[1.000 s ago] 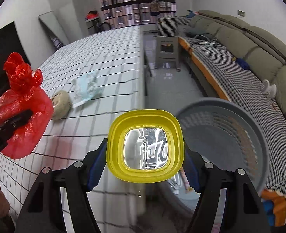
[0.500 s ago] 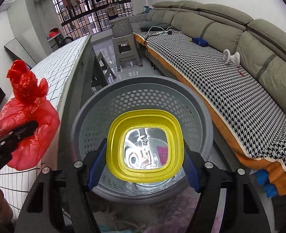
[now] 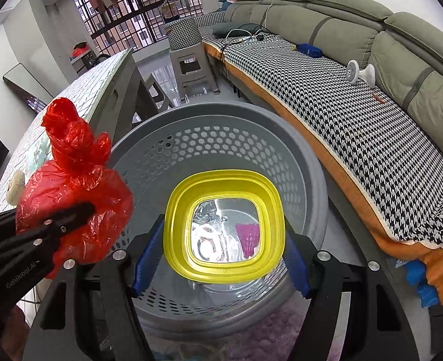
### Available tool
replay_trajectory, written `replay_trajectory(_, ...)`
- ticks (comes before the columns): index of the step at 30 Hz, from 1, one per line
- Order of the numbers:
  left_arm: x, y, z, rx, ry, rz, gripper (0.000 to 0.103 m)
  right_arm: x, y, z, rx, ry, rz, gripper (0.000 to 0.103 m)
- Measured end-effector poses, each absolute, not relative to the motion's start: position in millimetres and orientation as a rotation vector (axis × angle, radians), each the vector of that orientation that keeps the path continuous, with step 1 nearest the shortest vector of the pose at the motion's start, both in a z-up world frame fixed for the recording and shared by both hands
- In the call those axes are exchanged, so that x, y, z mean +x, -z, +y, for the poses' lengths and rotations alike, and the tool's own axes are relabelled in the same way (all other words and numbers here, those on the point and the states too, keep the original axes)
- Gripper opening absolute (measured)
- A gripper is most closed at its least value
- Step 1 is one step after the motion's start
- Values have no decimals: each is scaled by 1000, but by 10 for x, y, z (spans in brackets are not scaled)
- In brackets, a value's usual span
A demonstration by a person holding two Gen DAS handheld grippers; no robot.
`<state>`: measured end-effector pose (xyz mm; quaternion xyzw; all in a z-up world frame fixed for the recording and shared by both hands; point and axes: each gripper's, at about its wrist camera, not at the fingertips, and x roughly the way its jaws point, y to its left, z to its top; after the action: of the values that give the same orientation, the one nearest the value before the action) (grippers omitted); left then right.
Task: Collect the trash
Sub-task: 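Carry the red bag and yellow lid over the basket and open both grippers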
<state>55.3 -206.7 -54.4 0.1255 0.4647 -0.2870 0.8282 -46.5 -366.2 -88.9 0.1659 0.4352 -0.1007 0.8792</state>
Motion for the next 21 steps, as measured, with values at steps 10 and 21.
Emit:
replay_trajectory(10, 577, 538, -2085, 269, 592, 980, 29, -491, 834, -3753, 367, 207, 878, 79)
replay_trajectory(21, 518, 470, -2039, 251, 586, 954, 63, -611, 775, -3798, 391, 235, 852, 79)
